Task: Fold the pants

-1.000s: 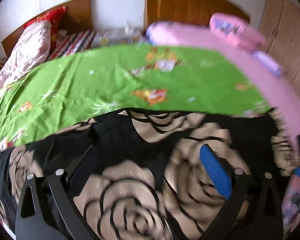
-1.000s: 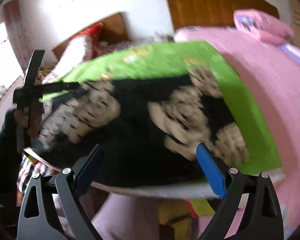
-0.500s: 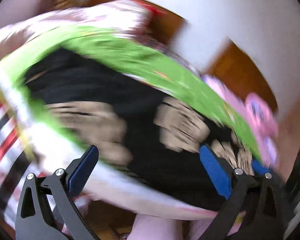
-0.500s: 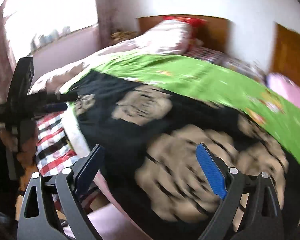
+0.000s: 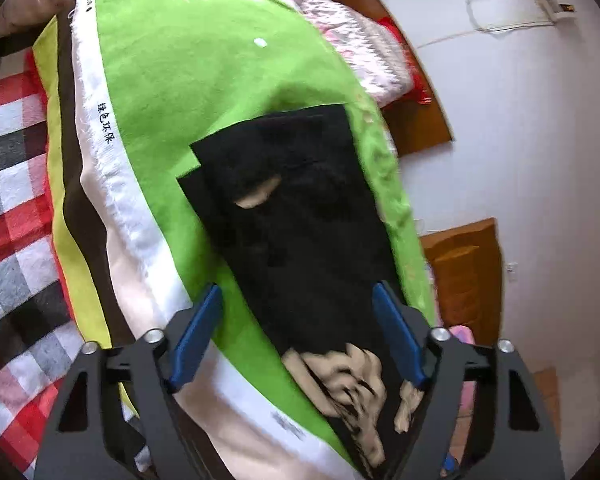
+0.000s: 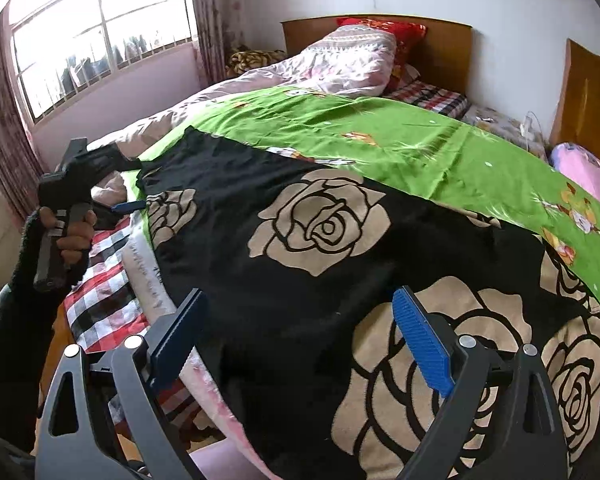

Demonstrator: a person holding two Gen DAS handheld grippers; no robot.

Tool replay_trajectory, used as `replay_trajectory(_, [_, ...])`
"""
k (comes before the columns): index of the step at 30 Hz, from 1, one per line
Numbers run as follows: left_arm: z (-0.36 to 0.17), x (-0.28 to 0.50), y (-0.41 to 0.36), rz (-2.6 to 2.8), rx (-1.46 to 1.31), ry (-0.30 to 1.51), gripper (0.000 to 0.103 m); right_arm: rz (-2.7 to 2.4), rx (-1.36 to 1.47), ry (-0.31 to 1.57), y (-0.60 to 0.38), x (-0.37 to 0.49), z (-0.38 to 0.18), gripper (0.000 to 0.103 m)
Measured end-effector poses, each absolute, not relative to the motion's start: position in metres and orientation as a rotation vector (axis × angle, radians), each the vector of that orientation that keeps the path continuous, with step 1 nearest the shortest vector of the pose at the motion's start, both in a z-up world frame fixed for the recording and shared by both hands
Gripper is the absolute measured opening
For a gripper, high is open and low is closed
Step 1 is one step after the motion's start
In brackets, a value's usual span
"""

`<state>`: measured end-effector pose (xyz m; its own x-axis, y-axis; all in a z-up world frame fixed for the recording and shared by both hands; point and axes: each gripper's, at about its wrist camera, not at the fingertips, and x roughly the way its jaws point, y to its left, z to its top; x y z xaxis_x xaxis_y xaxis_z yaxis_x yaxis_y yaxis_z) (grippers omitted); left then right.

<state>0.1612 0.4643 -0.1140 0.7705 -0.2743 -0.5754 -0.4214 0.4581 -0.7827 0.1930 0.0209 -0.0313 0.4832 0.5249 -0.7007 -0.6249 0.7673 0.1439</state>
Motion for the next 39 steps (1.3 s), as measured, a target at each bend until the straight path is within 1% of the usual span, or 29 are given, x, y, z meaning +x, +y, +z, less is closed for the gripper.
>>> replay_trajectory(2, [-0.117, 0.166, 0.466, 0.111, -1.126, 0.71, 0.072, 0.706, -0.134, 0.803, 0.022, 0.195, -0.031, 0.09])
replay_trajectory(4, [-0.114, 0.17, 0.473, 0.141, -1.115, 0.683, 0.068, 0.715, -0.136, 0.804, 0.025, 0.197, -0.03, 0.09])
replay_trajectory(7, [-0.112, 0.176, 0.481, 0.167, -1.12, 0.656, 0.052, 0.723, -0.143, 0.8, 0.03, 0.196, -0.032, 0.09])
replay_trajectory(9, [-0.115, 0.178, 0.487, 0.188, -1.104, 0.665, 0.021, 0.721, -0.143, 0.802, 0.03, 0.196, -0.035, 0.09])
replay_trajectory(11, [-0.118, 0.176, 0.49, 0.182, -1.095, 0.661, 0.009, 0.707, -0.142, 0.802, 0.024, 0.195, -0.036, 0.09])
replay_trajectory(13, [-0.114, 0.169, 0.489, 0.182, -1.088, 0.629, 0.006, 0.688, -0.125, 0.801, 0.012, 0.195, -0.037, 0.09])
replay_trajectory(15, [-0.093, 0.163, 0.475, 0.199, -0.987, 0.599, 0.005, 0.639, -0.114, 0.81, -0.004, 0.198, -0.039, 0.09])
replay_trajectory(17, [-0.059, 0.162, 0.447, 0.204, -0.834, 0.572, 0.005, 0.567, -0.104, 0.87, -0.018, 0.205, -0.049, 0.09])
replay_trajectory(18, [-0.046, 0.163, 0.435, 0.197, -0.779, 0.561, 0.005, 0.54, -0.076, 0.938, -0.027, 0.211, -0.058, 0.09])
replay_trajectory(19, [-0.021, 0.166, 0.41, 0.175, -0.687, 0.539, 0.005, 0.529, -0.056, 1.015, -0.032, 0.216, -0.069, 0.09])
replay_trajectory(20, [-0.007, 0.169, 0.396, 0.16, -0.638, 0.529, 0.005, 0.537, -0.052, 1.023, -0.035, 0.217, -0.073, 0.092])
replay_trajectory(21, [0.015, 0.172, 0.366, 0.123, -0.55, 0.514, 0.005, 0.542, -0.07, 0.993, -0.037, 0.214, -0.071, 0.093])
replay_trajectory(22, [0.031, 0.178, 0.34, 0.088, -0.484, 0.506, 0.005, 0.525, -0.077, 1.019, -0.039, 0.214, -0.072, 0.093])
replay_trajectory(23, [0.049, 0.179, 0.303, 0.039, -0.387, 0.497, 0.005, 0.513, -0.061, 1.028, -0.043, 0.215, -0.07, 0.092])
replay_trajectory(25, [0.064, 0.177, 0.247, -0.015, -0.242, 0.484, 0.006, 0.505, 0.037, 0.949, -0.068, 0.209, -0.053, 0.093])
replay_trajectory(27, [0.067, 0.173, 0.187, -0.079, -0.09, 0.488, 0.006, 0.476, 0.113, 0.872, -0.101, 0.201, -0.034, 0.093])
replay_trajectory(30, [0.039, 0.158, 0.096, -0.204, 0.119, 0.529, 0.008, 0.379, 0.179, 0.792, -0.155, 0.189, -0.013, 0.093])
replay_trajectory(32, [0.001, 0.148, 0.04, -0.291, 0.279, 0.582, 0.013, 0.329, 0.215, 0.761, -0.187, 0.181, -0.007, 0.093])
replay_trajectory(34, [-0.036, 0.146, 0.004, -0.344, 0.394, 0.651, 0.03, 0.295, 0.243, 0.756, -0.21, 0.173, -0.009, 0.093])
replay_trajectory(35, [-0.054, 0.141, -0.011, -0.356, 0.443, 0.674, 0.044, 0.289, 0.258, 0.766, -0.219, 0.17, -0.013, 0.093])
replay_trajectory(36, [-0.063, 0.137, -0.013, -0.365, 0.454, 0.677, 0.053, 0.29, 0.265, 0.776, -0.223, 0.169, -0.018, 0.093])
replay_trajectory(37, [-0.066, 0.13, -0.014, -0.378, 0.447, 0.673, 0.057, 0.292, 0.271, 0.785, -0.227, 0.166, -0.022, 0.093])
replay_trajectory(38, [-0.065, 0.123, -0.011, -0.392, 0.425, 0.662, 0.066, 0.294, 0.272, 0.79, -0.229, 0.163, -0.026, 0.093])
replay_trajectory(39, [-0.058, 0.114, -0.003, -0.395, 0.397, 0.637, 0.078, 0.299, 0.279, 0.797, -0.231, 0.163, -0.03, 0.093])
